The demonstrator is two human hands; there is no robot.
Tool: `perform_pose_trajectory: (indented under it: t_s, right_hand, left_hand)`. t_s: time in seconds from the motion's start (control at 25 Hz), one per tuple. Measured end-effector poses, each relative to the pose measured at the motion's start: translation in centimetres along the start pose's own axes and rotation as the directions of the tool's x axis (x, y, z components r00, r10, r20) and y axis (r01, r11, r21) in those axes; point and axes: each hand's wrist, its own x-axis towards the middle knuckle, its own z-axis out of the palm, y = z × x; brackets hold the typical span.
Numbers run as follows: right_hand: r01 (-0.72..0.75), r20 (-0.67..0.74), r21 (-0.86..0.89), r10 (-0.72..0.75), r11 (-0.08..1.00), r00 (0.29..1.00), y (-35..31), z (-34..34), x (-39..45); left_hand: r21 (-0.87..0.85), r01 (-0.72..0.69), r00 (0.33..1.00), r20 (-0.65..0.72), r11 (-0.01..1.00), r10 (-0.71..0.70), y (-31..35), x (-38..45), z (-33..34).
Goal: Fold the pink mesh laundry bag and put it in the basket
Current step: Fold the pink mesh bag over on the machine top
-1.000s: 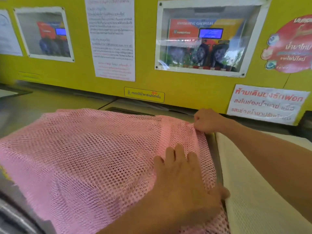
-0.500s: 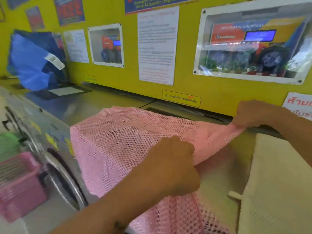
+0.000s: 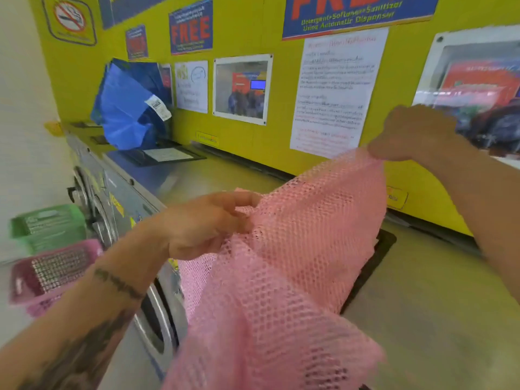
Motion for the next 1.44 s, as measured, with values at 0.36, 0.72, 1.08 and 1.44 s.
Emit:
perform_pose_trajectory:
  t_s: [0.36,0.72,1.08,1.44]
  right_hand:
    - [0.093,0.219,0.346,-0.176,0.934,0.96,-16.6,7.4,4.8]
    - [0.222,0.465,0.499,-0.475,0.838,0.747,-16.8,15.7,-0.9]
    - [0.181,0.501,0.169,-0.243,0.969,0.831,-6.3,18.6,-1.6]
    - [-0.027,0.498,0.206,-0.081,0.978,0.863,1.7,15.1,-3.3]
  left_hand:
    - [0.698,0.321,0.832,-0.53,0.64,0.161,-4.4,3.5,-13.9]
    - [0.823,0.3,0.791,-0.497,0.482,0.357,-8.8,8.2,-13.8]
    - [0.951,0.139,0.874,-0.25,0.277,0.417,-4.4,12.3,-9.8]
    - [0.963,-0.087,0.996,0.081,0.254,0.033,-6.3,17.3,-7.2]
